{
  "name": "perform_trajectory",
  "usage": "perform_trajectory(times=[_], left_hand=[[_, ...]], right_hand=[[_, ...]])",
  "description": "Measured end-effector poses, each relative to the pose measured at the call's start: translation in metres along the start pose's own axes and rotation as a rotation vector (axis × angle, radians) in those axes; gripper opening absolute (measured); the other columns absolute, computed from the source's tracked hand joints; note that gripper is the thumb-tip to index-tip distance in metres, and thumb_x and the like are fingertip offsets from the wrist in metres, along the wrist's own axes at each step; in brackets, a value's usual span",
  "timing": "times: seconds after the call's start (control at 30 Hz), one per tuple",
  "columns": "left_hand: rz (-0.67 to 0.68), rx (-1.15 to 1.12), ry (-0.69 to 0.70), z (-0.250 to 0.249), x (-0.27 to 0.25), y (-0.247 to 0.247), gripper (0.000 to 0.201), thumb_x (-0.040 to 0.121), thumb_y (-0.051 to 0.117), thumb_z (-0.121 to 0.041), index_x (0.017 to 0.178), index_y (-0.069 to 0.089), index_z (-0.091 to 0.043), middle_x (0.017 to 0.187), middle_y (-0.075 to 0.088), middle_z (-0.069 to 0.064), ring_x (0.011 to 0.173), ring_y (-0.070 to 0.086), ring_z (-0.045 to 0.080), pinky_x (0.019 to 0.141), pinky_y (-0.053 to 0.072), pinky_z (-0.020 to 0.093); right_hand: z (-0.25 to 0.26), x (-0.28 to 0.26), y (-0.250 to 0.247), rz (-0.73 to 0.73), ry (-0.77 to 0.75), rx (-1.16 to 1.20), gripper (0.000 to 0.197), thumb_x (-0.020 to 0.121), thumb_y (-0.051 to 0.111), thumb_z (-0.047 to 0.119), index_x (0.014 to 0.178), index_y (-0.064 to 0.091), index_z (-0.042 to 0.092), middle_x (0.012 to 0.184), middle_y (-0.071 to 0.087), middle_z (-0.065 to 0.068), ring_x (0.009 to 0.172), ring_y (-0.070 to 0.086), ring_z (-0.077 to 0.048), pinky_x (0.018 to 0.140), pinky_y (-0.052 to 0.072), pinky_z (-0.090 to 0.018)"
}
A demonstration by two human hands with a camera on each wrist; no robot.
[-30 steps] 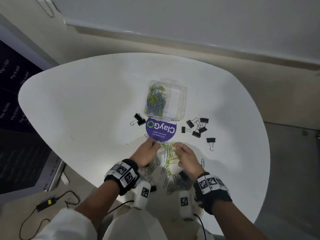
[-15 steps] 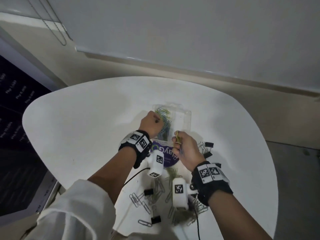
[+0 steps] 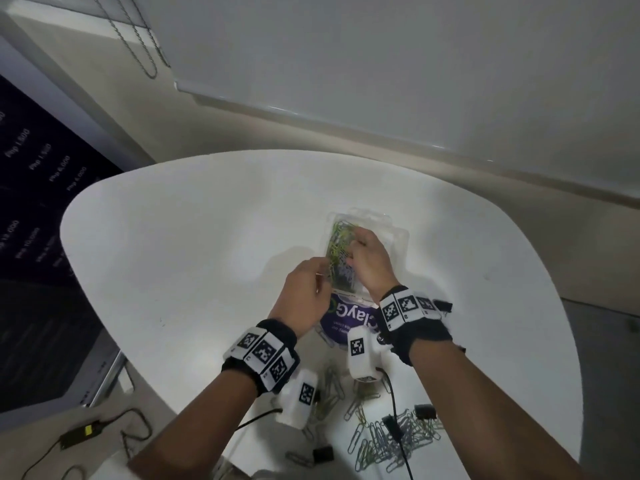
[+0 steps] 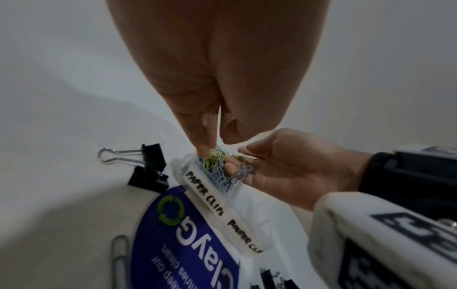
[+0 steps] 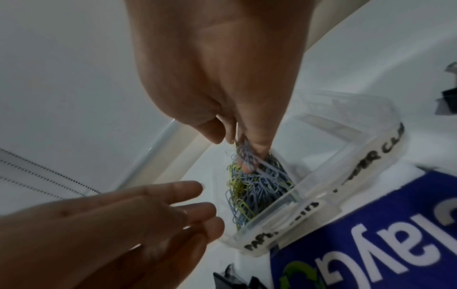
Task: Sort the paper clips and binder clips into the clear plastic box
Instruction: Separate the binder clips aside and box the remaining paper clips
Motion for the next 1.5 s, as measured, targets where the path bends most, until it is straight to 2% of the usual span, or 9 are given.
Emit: perform_trajectory(times=[0.17,0.33,0.43,0.6,0.83,1.0,1.2,1.4,1.5], left_hand=[[-0.024,-0.032,0.032,0.004,-0.018,-0.001,0.038,0.09,0.05,-0.006,0.126,0.057,-0.015,0.117,0.061,0.003,0.1,0.061,0.012,0.091,0.052,0.03],[0.021,0.032,0.1,0.005,-0.041,0.004,0.03,0.09,0.053,-0.008,0.116,0.061,-0.019,0.105,0.062,-0.002,0.086,0.061,0.005,0.078,0.052,0.021],[0.137,0.196,0.147,0.008,-0.059,0.022,0.018,0.087,0.059,-0.013,0.103,0.065,-0.019,0.099,0.06,-0.006,0.078,0.057,0.003,0.074,0.048,0.02],[0.421,0.542,0.236,0.017,-0.101,0.066,0.029,0.082,0.065,-0.032,0.106,0.061,-0.016,0.11,0.057,0.002,0.098,0.055,0.021,0.079,0.045,0.029],[0.506,0.969,0.151,0.046,-0.138,0.078,0.064,0.078,0.066,-0.034,0.133,0.039,-0.014,0.129,0.045,0.009,0.112,0.048,0.029,0.088,0.041,0.038],[0.481,0.807,0.126,0.055,-0.144,0.082,0.055,0.079,0.069,-0.018,0.127,0.044,-0.009,0.117,0.05,0.008,0.101,0.052,0.028,0.074,0.045,0.034],[0.473,0.534,0.069,0.059,-0.139,0.076,0.019,0.082,0.065,-0.013,0.093,0.05,-0.013,0.092,0.049,0.001,0.082,0.052,0.021,0.068,0.036,0.025],[0.42,0.436,-0.005,0.063,-0.136,0.062,0.016,0.082,0.062,-0.02,0.086,0.048,-0.014,0.085,0.049,-0.001,0.074,0.05,0.018,0.06,0.035,0.024],[0.396,0.371,-0.041,0.066,-0.133,0.053,0.019,0.081,0.059,-0.021,0.077,0.041,-0.026,0.071,0.056,-0.002,0.06,0.052,0.016,0.054,0.041,0.027]], right_hand=[[0.015,-0.015,-0.004,0.016,-0.126,-0.134,0.045,0.102,0.037,0.021,0.146,0.039,0.026,0.147,0.046,0.001,0.123,0.054,-0.019,0.107,0.044,-0.041],[0.023,-0.051,-0.026,-0.027,-0.255,-0.083,0.033,0.101,0.049,0.017,0.131,0.059,0.024,0.125,0.062,0.008,0.106,0.06,-0.006,0.093,0.046,-0.019],[0.003,-0.081,-0.042,-0.018,-0.255,-0.141,0.02,0.096,0.059,0.019,0.114,0.067,0.024,0.101,0.067,0.012,0.088,0.061,0.0,0.072,0.046,-0.006],[-0.083,-0.124,-0.065,0.134,-0.117,-0.302,0.017,0.085,0.075,0.014,0.096,0.069,0.026,0.084,0.068,0.001,0.08,0.066,-0.01,0.072,0.055,-0.025],[-0.158,-0.176,-0.085,0.317,0.01,-0.537,0.039,0.059,0.093,0.033,0.088,0.066,0.032,0.085,0.059,0.004,0.067,0.055,-0.003,0.06,0.043,-0.014],[-0.174,-0.187,-0.066,0.332,-0.073,-0.683,0.039,0.059,0.09,0.04,0.085,0.063,0.032,0.092,0.054,0.014,0.077,0.057,-0.005,0.068,0.048,-0.022],[-0.165,-0.188,-0.053,0.265,-0.168,-0.711,0.019,0.075,0.073,0.03,0.09,0.063,0.03,0.09,0.052,0.013,0.076,0.055,-0.005,0.065,0.044,-0.022],[-0.156,-0.187,-0.054,0.164,-0.194,-0.454,0.02,0.071,0.078,0.024,0.083,0.062,0.029,0.099,0.048,0.013,0.093,0.05,0.005,0.076,0.039,-0.006],[-0.15,-0.185,-0.055,0.138,-0.241,-0.351,0.02,0.074,0.077,0.026,0.083,0.06,0.03,0.1,0.053,0.012,0.097,0.055,-0.002,0.084,0.047,-0.017]])
Point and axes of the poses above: each hand's wrist, its own x-axis towards the middle knuckle, its own y-axis out of the palm, z = x × y, the point moved 8 cm from there along x, towards the middle knuckle
